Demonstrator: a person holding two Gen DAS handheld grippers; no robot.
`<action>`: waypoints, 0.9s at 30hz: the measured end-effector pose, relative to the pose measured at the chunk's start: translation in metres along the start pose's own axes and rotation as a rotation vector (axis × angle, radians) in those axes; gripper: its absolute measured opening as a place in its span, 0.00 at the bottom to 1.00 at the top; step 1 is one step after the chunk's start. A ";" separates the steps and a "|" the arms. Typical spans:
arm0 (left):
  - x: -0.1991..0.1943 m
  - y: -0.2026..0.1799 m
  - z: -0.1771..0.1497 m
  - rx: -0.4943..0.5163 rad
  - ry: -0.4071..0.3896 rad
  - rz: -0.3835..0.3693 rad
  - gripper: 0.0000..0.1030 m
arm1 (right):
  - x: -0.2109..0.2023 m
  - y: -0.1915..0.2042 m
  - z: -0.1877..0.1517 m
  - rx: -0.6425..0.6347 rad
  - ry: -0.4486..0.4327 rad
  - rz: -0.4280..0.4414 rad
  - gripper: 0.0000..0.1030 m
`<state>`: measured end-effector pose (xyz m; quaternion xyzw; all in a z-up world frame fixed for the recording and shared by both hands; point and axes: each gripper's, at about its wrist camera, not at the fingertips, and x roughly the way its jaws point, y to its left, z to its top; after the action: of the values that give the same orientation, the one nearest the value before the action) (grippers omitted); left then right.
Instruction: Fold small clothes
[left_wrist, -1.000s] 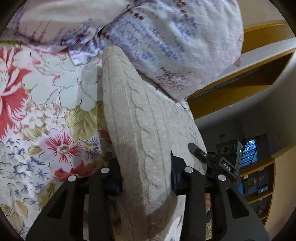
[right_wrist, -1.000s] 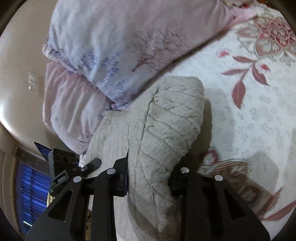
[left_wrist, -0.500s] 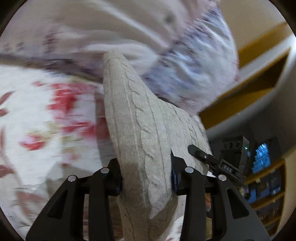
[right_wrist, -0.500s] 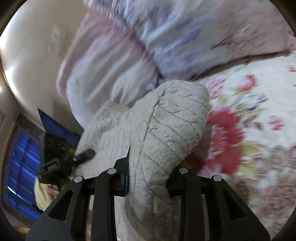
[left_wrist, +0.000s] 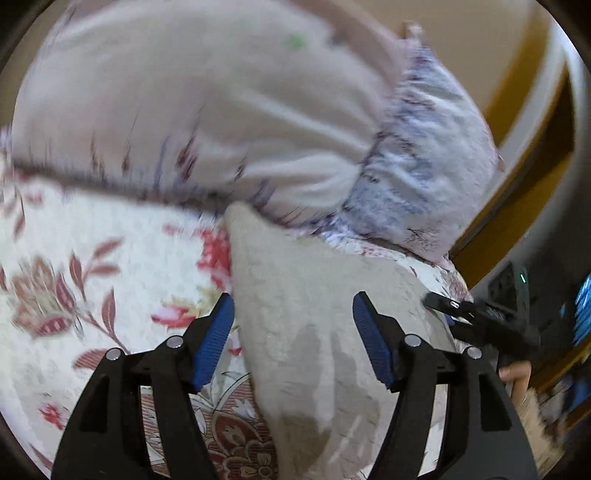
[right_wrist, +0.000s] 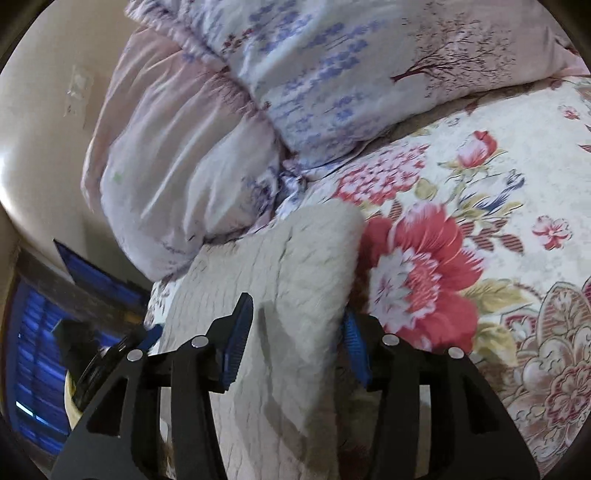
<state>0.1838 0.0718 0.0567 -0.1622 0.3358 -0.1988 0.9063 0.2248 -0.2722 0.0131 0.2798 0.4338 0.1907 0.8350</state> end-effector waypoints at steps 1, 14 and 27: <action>-0.003 -0.010 -0.001 0.055 -0.017 0.005 0.65 | 0.003 0.006 0.000 -0.037 -0.011 -0.020 0.21; 0.025 -0.031 -0.036 0.271 0.087 0.170 0.67 | 0.006 0.018 0.001 -0.178 -0.065 -0.282 0.28; -0.003 -0.020 -0.059 0.274 0.137 0.215 0.78 | -0.045 0.068 -0.089 -0.505 -0.056 -0.273 0.33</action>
<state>0.1365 0.0464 0.0242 0.0134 0.3821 -0.1550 0.9109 0.1209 -0.2183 0.0428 0.0073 0.3828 0.1705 0.9079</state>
